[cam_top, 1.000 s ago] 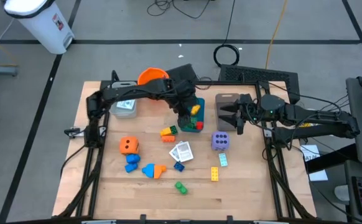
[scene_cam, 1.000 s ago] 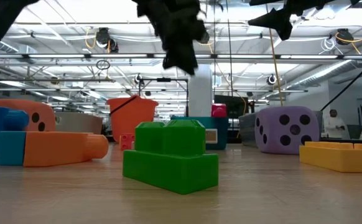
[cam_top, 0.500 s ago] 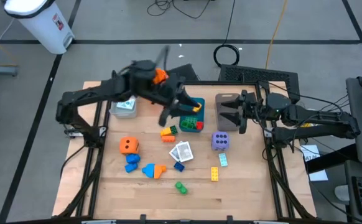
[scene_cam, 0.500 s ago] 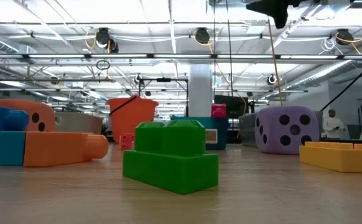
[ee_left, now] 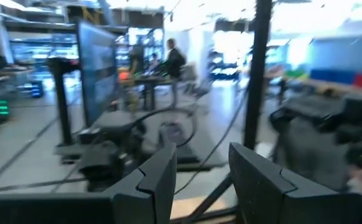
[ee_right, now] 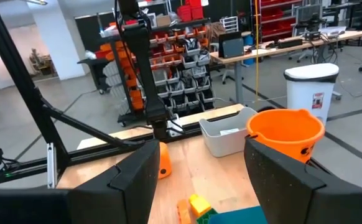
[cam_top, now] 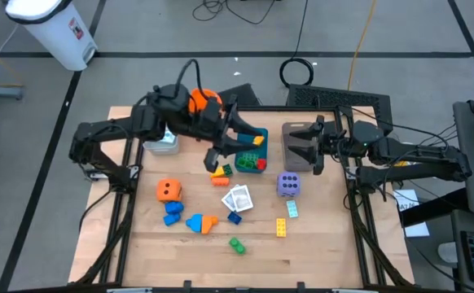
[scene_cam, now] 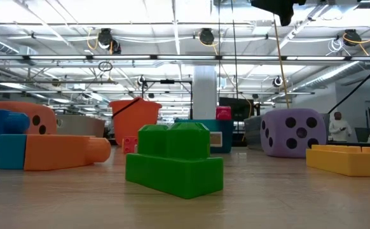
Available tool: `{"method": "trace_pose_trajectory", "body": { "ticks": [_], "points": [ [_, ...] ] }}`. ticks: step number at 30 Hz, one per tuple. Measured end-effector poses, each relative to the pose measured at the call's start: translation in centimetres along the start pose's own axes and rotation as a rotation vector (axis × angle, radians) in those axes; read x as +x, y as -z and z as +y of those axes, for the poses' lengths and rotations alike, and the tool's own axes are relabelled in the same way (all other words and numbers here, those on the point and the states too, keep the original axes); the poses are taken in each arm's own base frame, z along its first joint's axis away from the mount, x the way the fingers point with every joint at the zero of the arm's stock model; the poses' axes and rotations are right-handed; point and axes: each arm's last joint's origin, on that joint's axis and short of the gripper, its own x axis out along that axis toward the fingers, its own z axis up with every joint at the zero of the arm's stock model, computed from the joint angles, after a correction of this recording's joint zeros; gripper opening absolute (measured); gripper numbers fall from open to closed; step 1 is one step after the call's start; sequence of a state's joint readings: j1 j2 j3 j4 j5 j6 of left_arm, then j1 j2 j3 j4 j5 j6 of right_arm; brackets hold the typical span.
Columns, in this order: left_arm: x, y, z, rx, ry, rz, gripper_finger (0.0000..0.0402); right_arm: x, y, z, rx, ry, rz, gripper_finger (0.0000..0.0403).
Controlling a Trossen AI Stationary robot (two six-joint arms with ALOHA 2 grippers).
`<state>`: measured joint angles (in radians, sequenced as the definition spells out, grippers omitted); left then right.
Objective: Pick & Place Toys
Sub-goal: Put the purple dice into the black bin
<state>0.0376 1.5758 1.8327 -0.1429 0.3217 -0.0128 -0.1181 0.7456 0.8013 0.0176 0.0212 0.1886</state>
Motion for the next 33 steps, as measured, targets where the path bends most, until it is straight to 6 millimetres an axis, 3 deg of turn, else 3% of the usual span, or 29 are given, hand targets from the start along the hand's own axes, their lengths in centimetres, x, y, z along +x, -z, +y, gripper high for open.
{"method": "trace_pose_trajectory", "body": {
  "ticks": [21,25,33],
  "points": [
    [0.21,0.94,-0.44,0.69,-0.238,0.189,0.0152,0.0,0.06,-0.01,0.012,0.001,0.007,0.0226],
    [0.22,0.94,-0.53,0.943,-0.315,0.275,0.0152,0.0,0.07,-0.01,0.009,0.001,0.007,0.0226],
    [0.09,0.86,-0.33,1.64,-0.328,0.514,0.0152,0.0,0.05,-0.01,0.008,0.001,0.006,0.0226]
  ]
}}
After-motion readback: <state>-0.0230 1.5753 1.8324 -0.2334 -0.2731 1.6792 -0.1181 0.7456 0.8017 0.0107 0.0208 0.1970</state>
